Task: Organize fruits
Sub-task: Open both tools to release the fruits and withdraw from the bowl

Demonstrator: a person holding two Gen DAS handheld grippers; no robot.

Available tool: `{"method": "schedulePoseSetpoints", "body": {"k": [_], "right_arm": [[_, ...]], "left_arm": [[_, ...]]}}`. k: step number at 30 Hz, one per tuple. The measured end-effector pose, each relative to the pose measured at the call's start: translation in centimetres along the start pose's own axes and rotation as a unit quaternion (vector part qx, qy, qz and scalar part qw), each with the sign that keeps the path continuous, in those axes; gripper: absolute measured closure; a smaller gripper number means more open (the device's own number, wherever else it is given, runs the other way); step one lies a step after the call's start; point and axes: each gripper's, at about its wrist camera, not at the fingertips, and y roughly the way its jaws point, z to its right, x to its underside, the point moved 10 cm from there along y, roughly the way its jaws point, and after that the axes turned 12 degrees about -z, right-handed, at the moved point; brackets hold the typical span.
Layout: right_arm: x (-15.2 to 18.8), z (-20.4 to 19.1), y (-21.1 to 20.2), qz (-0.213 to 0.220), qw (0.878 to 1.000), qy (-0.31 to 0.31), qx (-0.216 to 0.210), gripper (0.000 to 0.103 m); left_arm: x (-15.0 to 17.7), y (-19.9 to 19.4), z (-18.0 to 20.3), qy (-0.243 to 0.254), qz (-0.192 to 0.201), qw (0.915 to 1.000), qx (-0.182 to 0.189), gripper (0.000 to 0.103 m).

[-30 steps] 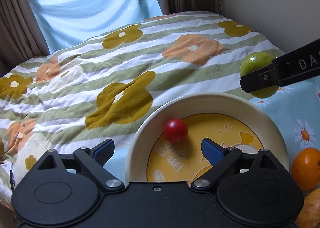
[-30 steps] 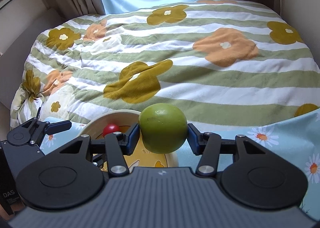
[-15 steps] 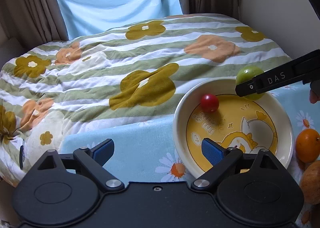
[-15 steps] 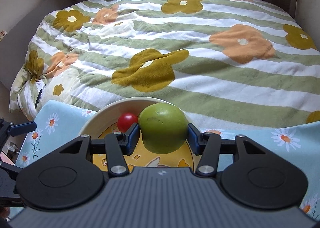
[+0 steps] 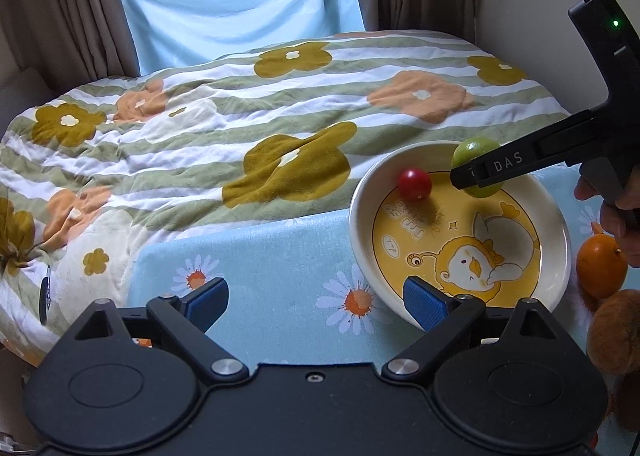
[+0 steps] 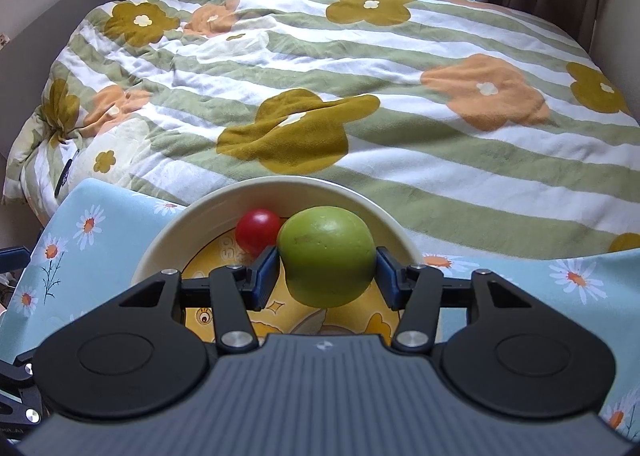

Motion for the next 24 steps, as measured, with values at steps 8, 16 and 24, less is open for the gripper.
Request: {"method": "schedulePoseSetpoints", "body": {"k": [8,16,24], "right_arm": [[-0.1,-0.6,-2.8,0.048,0.998,-0.022,0.044,0.000],[1.3,-0.7,-7.0,0.064,0.997,0.002,0.049,0.000],[3.7,-0.8,-12.0,0.078,0.994,0.023,0.067,0.000]], "left_arm": [[0.4,-1.3,-0.2,-0.002,0.010,0.9999,0.001,0.006],[0.6,-3.9,-0.6,-0.002,0.030,0.9995,-0.008,0.006],[1.0,-7.6,-0.5,0.004,0.062,0.9981,-0.002,0.006]]}}
